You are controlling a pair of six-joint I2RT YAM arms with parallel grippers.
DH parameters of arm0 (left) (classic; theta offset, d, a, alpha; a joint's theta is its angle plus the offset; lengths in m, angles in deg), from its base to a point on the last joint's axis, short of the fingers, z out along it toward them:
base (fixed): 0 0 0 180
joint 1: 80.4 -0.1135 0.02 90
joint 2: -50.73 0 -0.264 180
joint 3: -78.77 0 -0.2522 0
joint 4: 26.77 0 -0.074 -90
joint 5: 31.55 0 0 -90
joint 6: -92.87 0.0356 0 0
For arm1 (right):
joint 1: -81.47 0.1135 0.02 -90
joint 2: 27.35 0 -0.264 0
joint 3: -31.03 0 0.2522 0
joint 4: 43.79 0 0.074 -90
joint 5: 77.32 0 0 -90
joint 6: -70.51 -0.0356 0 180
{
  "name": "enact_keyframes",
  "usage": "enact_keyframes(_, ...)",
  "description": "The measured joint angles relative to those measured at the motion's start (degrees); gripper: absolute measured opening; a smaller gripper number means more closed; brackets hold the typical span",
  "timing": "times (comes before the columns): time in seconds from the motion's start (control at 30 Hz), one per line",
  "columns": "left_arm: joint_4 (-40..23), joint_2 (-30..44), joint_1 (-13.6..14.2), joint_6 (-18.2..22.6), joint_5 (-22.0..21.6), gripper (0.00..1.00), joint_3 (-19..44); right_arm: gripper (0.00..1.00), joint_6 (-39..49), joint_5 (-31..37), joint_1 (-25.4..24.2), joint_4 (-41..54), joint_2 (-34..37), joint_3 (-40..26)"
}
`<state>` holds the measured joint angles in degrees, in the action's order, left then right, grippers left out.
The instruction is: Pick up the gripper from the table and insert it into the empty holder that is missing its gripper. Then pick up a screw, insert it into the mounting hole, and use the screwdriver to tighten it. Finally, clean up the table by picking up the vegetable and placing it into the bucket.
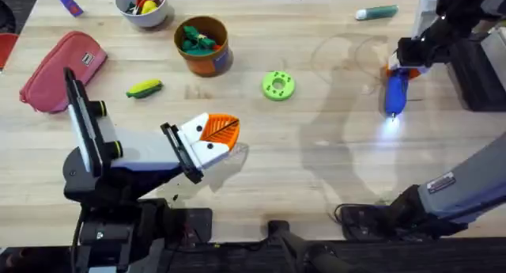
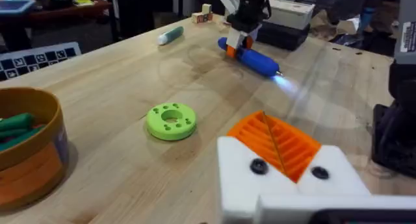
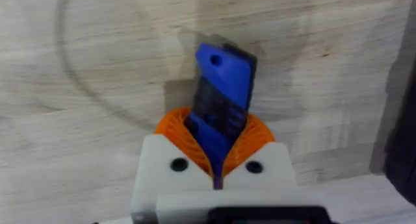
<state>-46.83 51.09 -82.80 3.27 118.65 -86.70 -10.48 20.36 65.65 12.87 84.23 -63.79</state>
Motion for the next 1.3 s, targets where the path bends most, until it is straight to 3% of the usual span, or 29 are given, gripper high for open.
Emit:
enact_keyframes(0.2,0.0,0.0,0.0,0.0,0.0,0.018,0.0,0.024,-0.7,-0.9,3.0,3.1,-5.5,-4.5)
enact_keyframes(0.47,0.0,0.0,0.0,0.0,0.0,0.018,0.0,0.024,-4.3,-9.0,10.6,1.5,-18.0,-12.4)
enact_keyframes(1.0,0.0,0.0,0.0,0.0,0.0,0.018,0.0,0.024,-12.8,-18.1,31.2,-7.4,-35.1,-13.1)
enact_keyframes(1.13,0.0,0.0,0.0,0.0,0.0,0.018,0.0,0.024,-13.7,-18.8,35.5,-11.4,-38.1,-11.1)
enact_keyframes(1.3,0.0,0.0,0.0,0.0,0.0,0.018,0.0,0.024,-17.6,-19.6,38.9,-26.5,-44.6,1.0)
